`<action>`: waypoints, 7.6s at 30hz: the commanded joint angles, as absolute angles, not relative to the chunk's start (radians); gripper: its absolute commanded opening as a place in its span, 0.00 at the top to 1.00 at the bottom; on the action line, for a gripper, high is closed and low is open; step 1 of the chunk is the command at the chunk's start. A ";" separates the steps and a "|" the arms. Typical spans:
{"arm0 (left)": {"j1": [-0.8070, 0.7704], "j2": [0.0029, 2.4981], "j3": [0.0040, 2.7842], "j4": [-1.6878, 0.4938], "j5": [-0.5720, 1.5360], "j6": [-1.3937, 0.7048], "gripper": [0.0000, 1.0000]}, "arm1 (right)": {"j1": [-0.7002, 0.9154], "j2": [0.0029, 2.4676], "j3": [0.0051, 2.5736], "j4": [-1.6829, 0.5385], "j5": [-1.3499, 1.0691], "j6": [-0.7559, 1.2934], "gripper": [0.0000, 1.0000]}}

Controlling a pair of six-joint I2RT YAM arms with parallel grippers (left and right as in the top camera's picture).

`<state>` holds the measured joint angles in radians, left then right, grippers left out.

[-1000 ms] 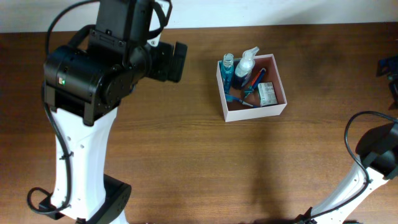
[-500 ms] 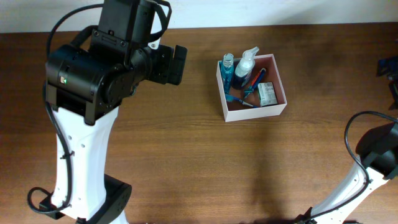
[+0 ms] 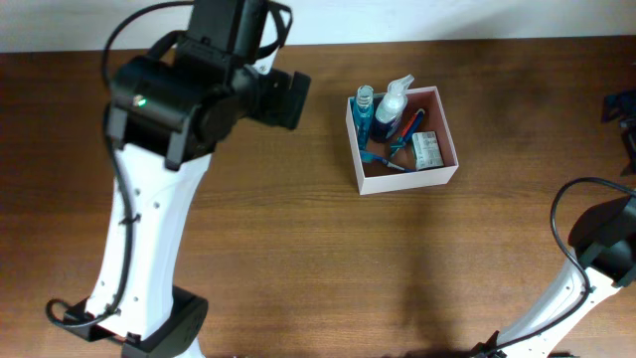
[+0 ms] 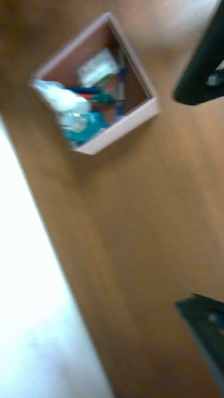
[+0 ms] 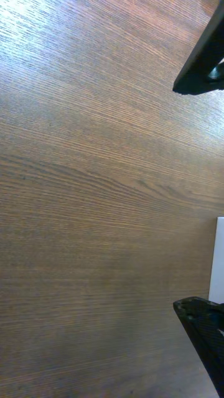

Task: Pack container

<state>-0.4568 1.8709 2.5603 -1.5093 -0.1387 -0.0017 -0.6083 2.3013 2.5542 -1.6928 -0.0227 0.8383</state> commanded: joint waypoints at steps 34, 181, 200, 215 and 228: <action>-0.017 0.266 0.251 0.095 0.220 -0.125 0.01 | -0.609 2.297 2.554 -1.695 -0.010 0.844 0.01; 0.004 0.005 0.009 -0.072 0.090 -0.163 0.01 | -0.245 0.713 1.484 -0.928 0.280 0.299 0.01; 0.004 0.005 0.009 -0.072 0.090 -0.163 0.01 | -0.027 0.321 0.972 -0.429 0.159 0.179 0.01; 0.004 0.005 0.009 -0.072 0.090 -0.163 0.01 | -0.025 0.069 0.551 -0.307 0.122 0.252 0.01; 0.004 0.005 0.009 -0.072 0.090 -0.163 0.01 | -0.025 0.004 0.395 -0.208 0.075 0.182 0.01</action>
<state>-0.0029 0.0147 0.0105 -0.0662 0.0719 -0.1787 -0.0353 0.0139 0.4171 -0.2356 0.1207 0.2314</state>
